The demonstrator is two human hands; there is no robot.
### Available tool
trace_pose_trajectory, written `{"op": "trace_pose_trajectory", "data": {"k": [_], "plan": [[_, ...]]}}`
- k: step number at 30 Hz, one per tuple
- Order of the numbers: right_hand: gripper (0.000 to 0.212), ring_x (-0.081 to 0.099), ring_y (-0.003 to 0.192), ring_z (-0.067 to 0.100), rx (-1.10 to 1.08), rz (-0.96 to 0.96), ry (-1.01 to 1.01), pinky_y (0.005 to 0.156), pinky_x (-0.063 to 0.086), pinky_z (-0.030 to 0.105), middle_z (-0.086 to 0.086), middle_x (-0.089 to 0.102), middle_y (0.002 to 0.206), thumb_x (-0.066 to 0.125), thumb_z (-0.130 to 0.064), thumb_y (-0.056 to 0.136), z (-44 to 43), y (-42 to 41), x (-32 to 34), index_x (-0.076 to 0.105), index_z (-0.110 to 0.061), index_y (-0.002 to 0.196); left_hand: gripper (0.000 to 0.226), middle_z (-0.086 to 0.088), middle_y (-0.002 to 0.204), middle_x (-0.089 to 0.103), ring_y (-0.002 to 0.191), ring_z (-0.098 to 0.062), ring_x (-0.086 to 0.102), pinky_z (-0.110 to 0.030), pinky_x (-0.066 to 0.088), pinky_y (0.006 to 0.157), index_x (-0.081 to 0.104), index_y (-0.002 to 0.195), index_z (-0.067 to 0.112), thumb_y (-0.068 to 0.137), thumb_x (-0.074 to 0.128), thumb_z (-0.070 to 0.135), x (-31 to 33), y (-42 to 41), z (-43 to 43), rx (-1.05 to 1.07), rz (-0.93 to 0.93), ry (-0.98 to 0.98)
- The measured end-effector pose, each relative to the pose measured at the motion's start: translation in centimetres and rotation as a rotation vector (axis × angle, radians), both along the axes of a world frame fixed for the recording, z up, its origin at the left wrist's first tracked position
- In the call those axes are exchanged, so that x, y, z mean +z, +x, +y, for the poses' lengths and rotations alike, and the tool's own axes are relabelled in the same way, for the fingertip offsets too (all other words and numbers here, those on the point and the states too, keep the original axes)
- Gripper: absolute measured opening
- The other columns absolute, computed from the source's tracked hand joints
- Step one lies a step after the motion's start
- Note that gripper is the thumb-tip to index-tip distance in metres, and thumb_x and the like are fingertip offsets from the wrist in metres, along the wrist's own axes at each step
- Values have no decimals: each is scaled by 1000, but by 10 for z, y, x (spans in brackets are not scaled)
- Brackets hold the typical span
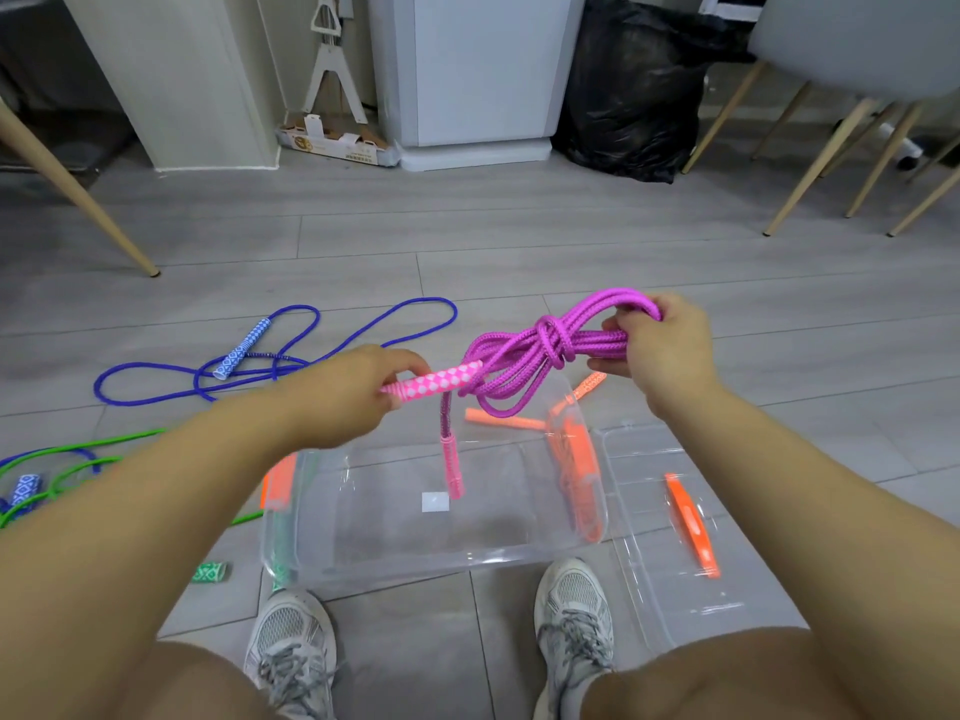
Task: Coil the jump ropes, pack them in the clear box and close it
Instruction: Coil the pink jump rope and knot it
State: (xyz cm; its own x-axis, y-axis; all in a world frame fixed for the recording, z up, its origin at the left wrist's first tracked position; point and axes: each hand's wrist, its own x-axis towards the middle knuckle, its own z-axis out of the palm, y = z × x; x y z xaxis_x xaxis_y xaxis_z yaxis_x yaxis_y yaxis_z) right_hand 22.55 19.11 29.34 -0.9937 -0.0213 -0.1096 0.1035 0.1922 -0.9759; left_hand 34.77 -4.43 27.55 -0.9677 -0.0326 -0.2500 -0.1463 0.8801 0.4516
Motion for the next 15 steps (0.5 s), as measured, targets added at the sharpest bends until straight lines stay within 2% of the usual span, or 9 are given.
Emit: {"op": "trace_pose_trajectory", "data": {"k": [3, 7, 9, 12, 15], "plan": [[24, 60, 58, 25, -39, -64, -15, 45, 57, 34, 9, 54, 72, 44, 4, 91, 4, -2, -1, 50, -10, 73, 29, -2, 109, 51, 95, -19, 53, -31, 41, 84, 53, 120, 30, 95, 51, 16, 3, 4, -17, 33, -14, -14], [20, 59, 58, 25, -31, -117, -50, 46, 56, 37, 9, 53, 75, 43, 3, 93, -1, 2, 2, 48, -8, 78, 23, -1, 109, 54, 99, -21, 53, -35, 44, 87, 51, 109, 34, 95, 49, 15, 3, 9, -20, 23, -51, -23], [16, 59, 58, 26, -6, -145, -96, 47, 56, 38, 9, 52, 76, 40, 3, 94, -6, 7, 5, 47, -6, 83, 21, 0, 111, 59, 101, -19, 54, -37, 45, 89, 52, 110, 31, 95, 49, 17, -1, 10, -17, 31, -73, -40], [20, 59, 58, 26, 13, -182, -160, 46, 57, 37, 10, 51, 75, 38, 3, 94, -9, 12, 9, 46, -8, 80, 35, 5, 115, 61, 99, -16, 56, -29, 45, 85, 48, 126, 29, 93, 51, 17, -2, 12, -13, 69, -77, -12], [20, 60, 56, 25, 11, -185, -175, 45, 57, 36, 10, 50, 74, 38, 2, 95, -11, 16, 11, 48, -8, 81, 54, 3, 104, 59, 90, -20, 56, -29, 45, 79, 40, 133, 40, 89, 49, 10, -2, 13, -6, 42, -93, 44]]}}
